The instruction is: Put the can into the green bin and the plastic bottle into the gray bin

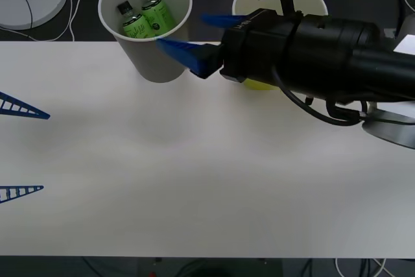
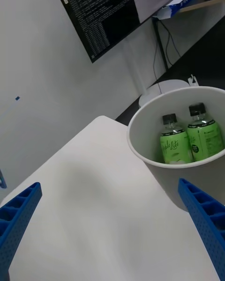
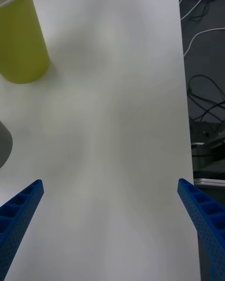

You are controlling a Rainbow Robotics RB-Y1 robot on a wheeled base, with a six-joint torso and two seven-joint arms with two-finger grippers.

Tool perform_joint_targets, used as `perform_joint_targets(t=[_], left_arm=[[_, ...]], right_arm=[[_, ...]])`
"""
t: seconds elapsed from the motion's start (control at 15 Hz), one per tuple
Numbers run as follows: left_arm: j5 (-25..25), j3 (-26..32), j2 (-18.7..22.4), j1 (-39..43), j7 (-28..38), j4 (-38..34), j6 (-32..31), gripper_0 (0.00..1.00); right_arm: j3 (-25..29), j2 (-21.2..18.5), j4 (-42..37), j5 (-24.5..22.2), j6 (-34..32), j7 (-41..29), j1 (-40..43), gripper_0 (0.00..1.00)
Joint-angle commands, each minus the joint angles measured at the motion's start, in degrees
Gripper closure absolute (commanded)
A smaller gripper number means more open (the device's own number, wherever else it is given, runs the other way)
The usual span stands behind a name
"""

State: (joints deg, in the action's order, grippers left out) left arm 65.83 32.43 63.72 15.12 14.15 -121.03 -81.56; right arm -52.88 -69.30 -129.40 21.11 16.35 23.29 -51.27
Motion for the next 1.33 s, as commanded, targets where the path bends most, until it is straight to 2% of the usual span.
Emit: perform_joint_targets(t=[0.07,0.47,1.0,1.33], left_arm=[[0.00,0.00,0.00,0.00,0.00,0.00,0.00,0.00],[0.00,0.00,0.00,0.00,0.00,0.00,0.00,0.00],[0.00,0.00,0.00,0.00,0.00,0.00,0.00,0.00],[0.00,0.00,0.00,0.00,0.00,0.00,0.00,0.00]], right_arm=[[-1.70,-2.77,0.90,-6.44,-7.21,-6.06,1.26,0.00],[-1.61,-8.83,2.84,-18.21,-22.32,-17.84,5.65,0.00],[-1.61,-13.58,7.93,-21.82,-39.20,-20.21,7.85,0.00],[-0.64,-16.92,13.12,-23.49,-53.52,-21.44,9.34,0.00]])
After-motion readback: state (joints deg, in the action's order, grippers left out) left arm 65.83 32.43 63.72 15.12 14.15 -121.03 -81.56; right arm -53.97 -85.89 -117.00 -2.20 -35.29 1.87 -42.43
